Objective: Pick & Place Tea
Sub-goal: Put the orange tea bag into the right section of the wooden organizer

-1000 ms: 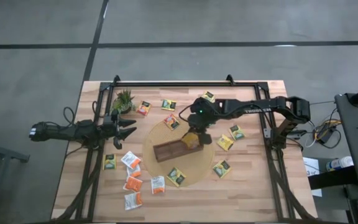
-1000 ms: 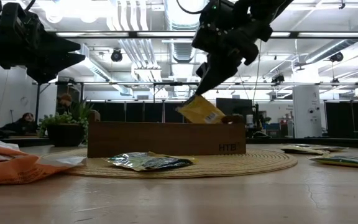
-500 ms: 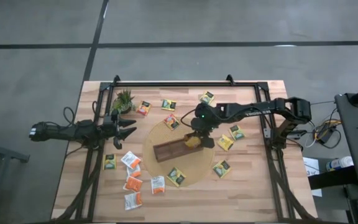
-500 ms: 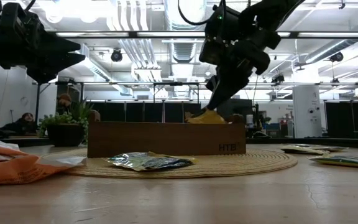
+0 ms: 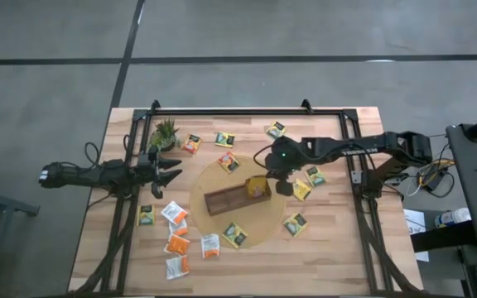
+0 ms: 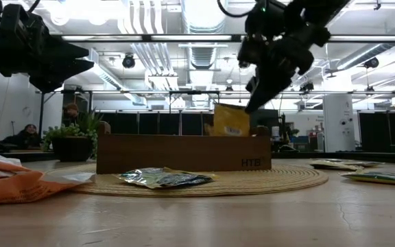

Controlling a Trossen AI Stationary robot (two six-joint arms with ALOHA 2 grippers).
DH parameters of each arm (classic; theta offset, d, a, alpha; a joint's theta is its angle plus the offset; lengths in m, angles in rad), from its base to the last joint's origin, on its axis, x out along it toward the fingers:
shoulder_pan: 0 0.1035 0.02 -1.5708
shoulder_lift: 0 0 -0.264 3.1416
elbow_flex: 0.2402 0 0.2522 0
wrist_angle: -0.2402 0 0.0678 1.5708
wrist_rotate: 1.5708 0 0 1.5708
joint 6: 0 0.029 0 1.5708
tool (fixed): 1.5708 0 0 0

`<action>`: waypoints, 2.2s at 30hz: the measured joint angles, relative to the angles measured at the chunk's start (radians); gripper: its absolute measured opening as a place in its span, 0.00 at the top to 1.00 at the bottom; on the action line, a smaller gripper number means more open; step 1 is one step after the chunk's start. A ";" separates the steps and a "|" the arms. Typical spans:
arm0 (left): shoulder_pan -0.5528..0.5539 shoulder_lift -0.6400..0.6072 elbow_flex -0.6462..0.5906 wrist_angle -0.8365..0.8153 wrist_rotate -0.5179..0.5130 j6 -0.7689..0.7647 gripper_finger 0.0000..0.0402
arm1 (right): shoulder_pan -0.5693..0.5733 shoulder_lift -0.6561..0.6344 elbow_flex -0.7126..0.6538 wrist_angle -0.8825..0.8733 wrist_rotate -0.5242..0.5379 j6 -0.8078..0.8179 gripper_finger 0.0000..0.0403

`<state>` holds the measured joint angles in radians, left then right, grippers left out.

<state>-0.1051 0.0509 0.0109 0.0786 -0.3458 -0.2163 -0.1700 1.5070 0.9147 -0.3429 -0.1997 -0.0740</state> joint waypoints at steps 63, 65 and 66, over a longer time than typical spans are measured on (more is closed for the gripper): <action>0.000 -0.001 0.000 -0.004 0.000 0.000 0.58 | 0.021 0.008 0.079 -0.084 0.016 -0.099 0.62; 0.000 -0.001 0.000 -0.004 0.000 0.000 0.58 | 0.021 0.008 0.079 -0.074 0.019 -0.120 0.58; 0.000 -0.001 0.000 -0.004 0.000 0.000 0.58 | 0.021 0.008 0.079 -0.066 0.024 -0.128 0.57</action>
<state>-0.1051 0.0502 0.0109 0.0750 -0.3458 -0.2161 -0.1486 1.5146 0.9939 -0.4089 -0.1754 -0.2017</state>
